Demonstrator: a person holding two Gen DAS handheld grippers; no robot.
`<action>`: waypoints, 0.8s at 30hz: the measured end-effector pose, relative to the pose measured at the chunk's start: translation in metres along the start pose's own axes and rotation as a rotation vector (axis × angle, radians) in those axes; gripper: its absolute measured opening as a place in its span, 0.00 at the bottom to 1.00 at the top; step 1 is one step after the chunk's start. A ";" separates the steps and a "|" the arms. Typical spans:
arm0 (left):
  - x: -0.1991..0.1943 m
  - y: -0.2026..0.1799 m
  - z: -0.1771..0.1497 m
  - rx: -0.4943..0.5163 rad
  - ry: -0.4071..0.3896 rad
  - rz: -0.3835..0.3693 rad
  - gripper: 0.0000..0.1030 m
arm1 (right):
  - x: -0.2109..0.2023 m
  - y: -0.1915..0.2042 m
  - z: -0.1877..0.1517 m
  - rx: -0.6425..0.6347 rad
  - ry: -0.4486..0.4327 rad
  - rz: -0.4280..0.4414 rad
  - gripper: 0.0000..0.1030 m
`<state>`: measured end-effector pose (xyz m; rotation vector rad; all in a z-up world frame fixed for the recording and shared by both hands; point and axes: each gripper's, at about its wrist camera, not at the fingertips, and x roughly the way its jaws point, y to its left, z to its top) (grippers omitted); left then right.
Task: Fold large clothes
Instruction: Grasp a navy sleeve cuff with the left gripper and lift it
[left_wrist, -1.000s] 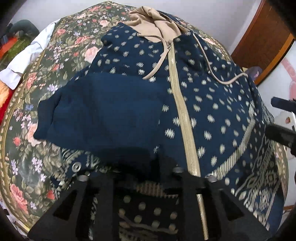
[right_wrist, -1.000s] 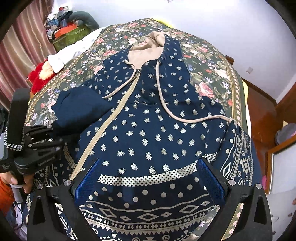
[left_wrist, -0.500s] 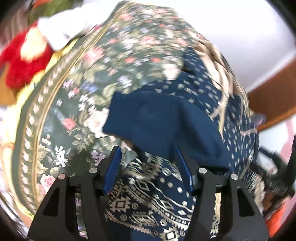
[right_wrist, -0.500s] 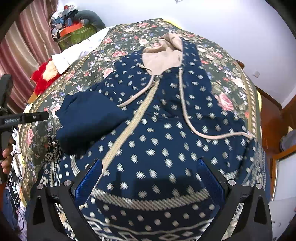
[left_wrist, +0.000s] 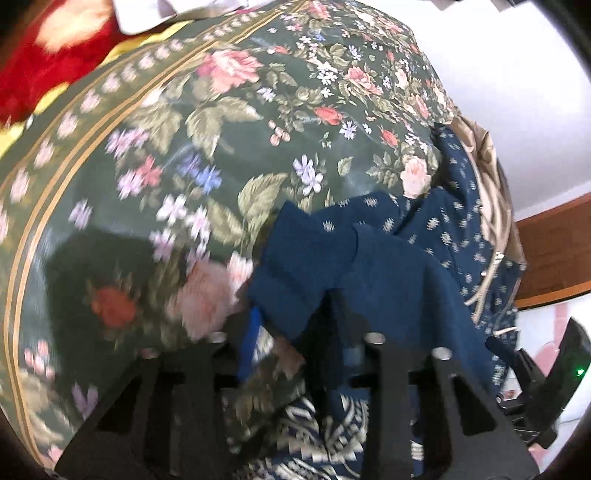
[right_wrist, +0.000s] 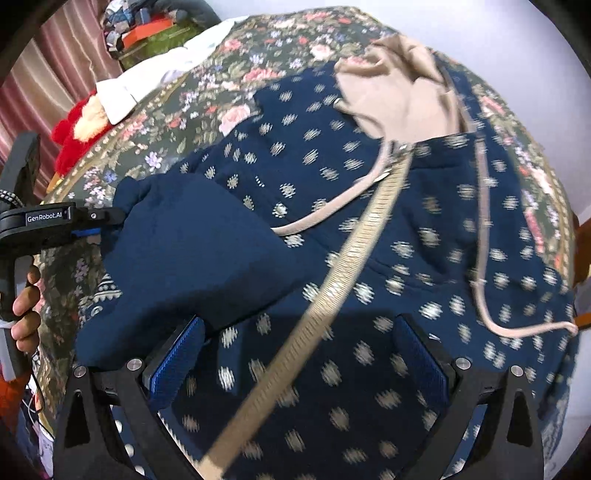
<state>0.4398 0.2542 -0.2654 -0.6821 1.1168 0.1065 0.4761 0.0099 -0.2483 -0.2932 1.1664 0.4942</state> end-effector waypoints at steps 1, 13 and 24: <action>0.003 -0.004 0.002 0.024 -0.007 0.024 0.14 | 0.005 0.001 0.001 -0.002 0.009 -0.003 0.99; -0.078 -0.123 -0.002 0.324 -0.211 -0.003 0.08 | -0.046 -0.028 -0.022 -0.029 -0.078 -0.080 0.98; -0.104 -0.293 -0.077 0.616 -0.214 -0.127 0.08 | -0.151 -0.118 -0.086 0.163 -0.210 -0.132 0.98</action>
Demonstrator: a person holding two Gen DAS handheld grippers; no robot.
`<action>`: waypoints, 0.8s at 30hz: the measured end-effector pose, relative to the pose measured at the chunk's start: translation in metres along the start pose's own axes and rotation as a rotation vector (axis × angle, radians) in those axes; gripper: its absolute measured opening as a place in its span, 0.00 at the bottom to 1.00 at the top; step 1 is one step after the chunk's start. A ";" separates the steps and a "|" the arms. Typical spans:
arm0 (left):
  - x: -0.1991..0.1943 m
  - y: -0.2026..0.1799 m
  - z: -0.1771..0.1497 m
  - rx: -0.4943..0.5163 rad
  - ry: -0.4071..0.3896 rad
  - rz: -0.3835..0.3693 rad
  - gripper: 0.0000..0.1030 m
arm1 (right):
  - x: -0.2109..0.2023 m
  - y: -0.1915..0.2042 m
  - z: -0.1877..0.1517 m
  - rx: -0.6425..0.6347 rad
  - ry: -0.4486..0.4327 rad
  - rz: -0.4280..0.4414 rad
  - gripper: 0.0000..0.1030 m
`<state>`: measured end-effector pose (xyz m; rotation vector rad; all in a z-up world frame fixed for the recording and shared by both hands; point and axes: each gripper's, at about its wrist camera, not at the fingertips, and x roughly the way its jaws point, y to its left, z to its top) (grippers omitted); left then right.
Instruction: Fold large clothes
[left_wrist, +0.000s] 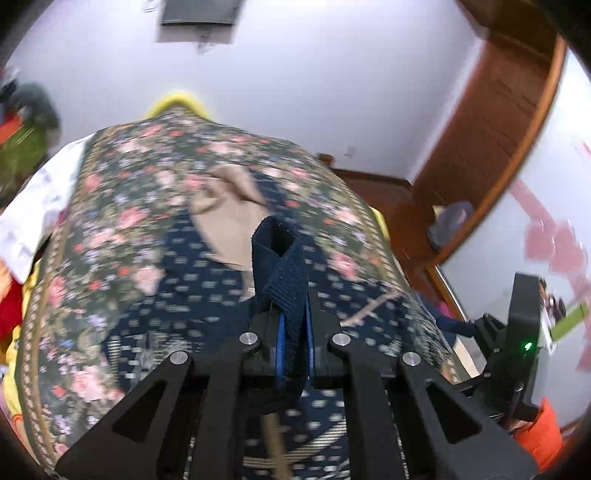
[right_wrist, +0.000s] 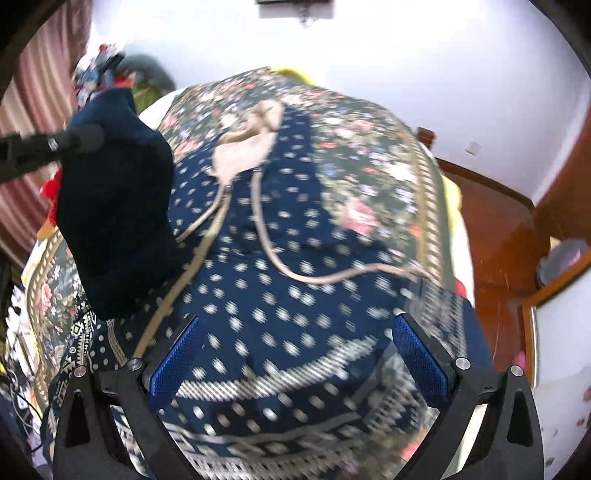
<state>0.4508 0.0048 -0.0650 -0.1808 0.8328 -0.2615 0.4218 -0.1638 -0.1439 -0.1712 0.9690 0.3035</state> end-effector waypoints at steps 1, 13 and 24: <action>0.006 -0.014 -0.002 0.017 0.012 -0.010 0.08 | -0.005 -0.009 -0.003 0.015 0.005 -0.006 0.98; 0.117 -0.125 -0.067 0.122 0.316 -0.078 0.08 | -0.024 -0.064 -0.064 0.093 0.055 -0.028 0.99; 0.055 -0.081 -0.044 0.149 0.212 -0.022 0.55 | -0.003 -0.054 -0.060 0.110 0.055 0.012 0.98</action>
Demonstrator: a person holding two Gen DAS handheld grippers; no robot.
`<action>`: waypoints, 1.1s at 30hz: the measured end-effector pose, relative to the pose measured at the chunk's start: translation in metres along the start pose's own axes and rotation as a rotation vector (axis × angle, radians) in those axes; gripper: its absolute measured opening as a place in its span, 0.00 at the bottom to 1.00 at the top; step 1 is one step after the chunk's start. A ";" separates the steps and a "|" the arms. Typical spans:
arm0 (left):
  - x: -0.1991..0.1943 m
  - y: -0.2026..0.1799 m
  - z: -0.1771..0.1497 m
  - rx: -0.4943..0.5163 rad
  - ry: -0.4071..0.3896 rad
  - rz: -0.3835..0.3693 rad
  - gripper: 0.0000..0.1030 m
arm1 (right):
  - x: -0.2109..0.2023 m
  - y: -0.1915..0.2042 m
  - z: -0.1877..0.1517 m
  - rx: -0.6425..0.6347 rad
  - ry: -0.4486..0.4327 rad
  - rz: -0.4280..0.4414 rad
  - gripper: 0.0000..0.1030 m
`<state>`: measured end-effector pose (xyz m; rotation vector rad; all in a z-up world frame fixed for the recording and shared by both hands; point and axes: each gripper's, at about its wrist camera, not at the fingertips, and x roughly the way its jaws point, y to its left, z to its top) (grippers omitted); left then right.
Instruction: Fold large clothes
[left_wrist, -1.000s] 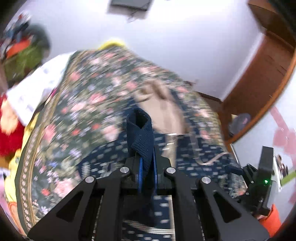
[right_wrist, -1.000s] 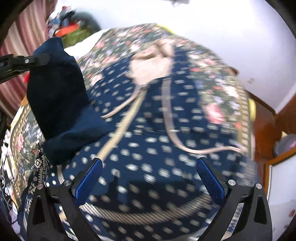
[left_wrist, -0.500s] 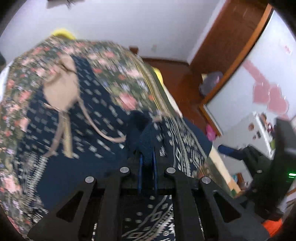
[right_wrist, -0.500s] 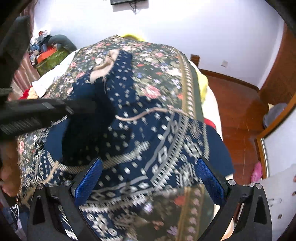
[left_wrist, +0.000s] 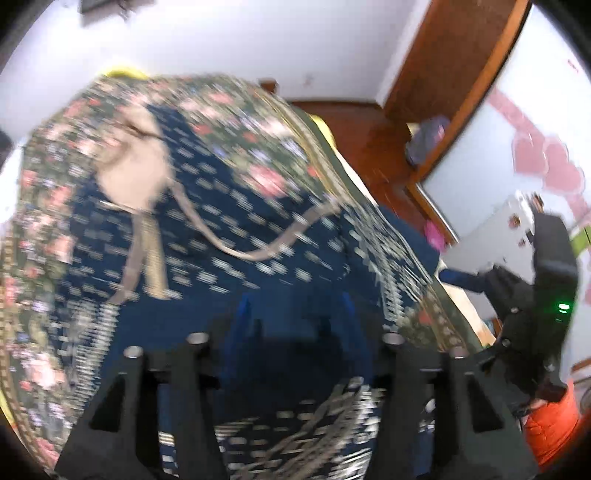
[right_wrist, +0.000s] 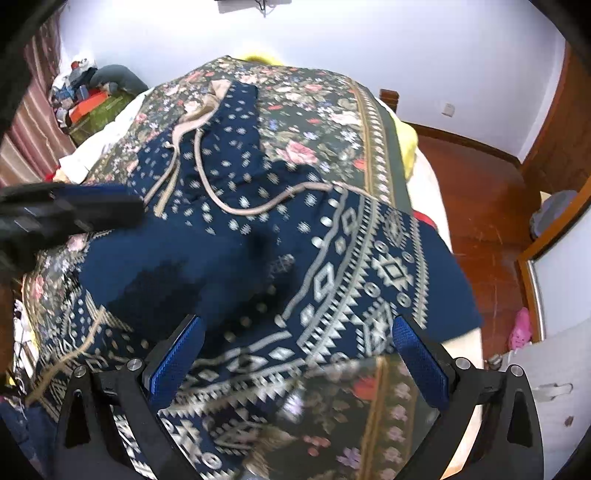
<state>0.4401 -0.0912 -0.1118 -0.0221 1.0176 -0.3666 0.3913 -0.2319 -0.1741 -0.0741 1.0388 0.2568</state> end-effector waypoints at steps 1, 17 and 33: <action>-0.010 0.012 0.000 -0.004 -0.022 0.022 0.56 | 0.002 0.003 0.003 -0.001 -0.002 0.006 0.98; -0.001 0.222 -0.154 -0.160 0.185 0.381 0.65 | 0.062 0.019 -0.002 0.063 0.085 -0.059 0.73; -0.003 0.269 -0.181 -0.370 0.017 0.578 0.65 | 0.064 0.036 -0.009 -0.110 0.076 -0.279 0.76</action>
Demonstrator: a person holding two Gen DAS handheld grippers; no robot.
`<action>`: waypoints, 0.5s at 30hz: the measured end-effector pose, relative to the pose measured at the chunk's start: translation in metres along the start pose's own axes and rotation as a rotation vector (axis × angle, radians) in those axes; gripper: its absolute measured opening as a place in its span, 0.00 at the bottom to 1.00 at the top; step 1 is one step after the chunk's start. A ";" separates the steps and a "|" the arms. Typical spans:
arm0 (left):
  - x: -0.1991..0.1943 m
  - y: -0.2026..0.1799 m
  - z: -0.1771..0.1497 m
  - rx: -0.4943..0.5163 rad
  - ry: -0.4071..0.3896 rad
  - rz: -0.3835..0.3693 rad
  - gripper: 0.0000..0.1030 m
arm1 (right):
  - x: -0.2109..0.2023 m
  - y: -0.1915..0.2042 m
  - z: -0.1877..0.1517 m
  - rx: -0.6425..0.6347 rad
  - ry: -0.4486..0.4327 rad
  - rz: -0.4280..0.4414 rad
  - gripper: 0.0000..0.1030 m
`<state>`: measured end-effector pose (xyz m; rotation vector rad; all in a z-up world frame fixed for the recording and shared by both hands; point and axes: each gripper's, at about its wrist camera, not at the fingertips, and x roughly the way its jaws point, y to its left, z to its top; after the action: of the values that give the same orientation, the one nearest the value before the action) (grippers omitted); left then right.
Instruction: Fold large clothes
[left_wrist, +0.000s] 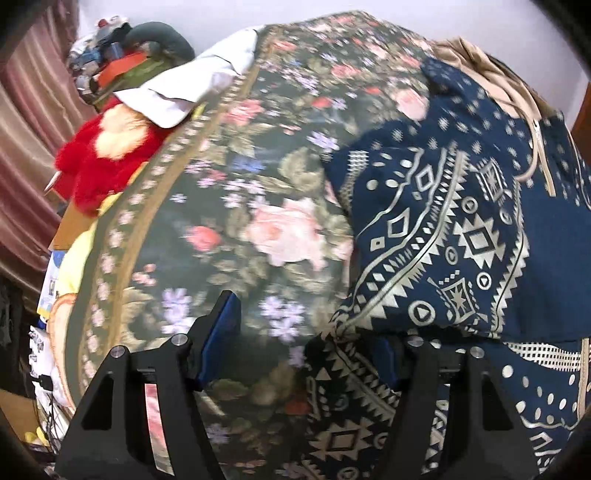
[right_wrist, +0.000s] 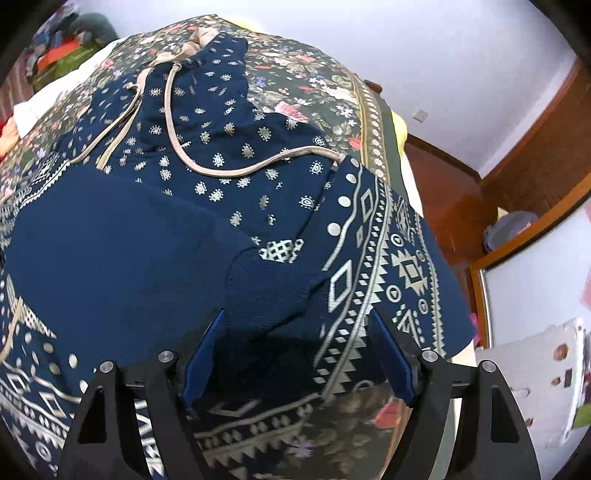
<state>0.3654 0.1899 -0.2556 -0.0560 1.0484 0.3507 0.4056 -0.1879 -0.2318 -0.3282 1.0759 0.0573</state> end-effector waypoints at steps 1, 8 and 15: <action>-0.001 0.001 -0.001 0.005 -0.004 0.004 0.65 | 0.000 -0.003 -0.002 0.000 0.000 -0.002 0.78; -0.005 -0.015 -0.016 0.118 0.010 0.082 0.65 | 0.004 -0.014 -0.007 0.046 -0.015 0.022 0.87; -0.021 -0.005 -0.014 0.091 0.061 0.005 0.65 | -0.012 -0.043 -0.007 0.119 0.006 0.165 0.87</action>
<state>0.3458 0.1766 -0.2451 0.0168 1.1242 0.3068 0.4023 -0.2296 -0.2146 -0.1318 1.1056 0.1386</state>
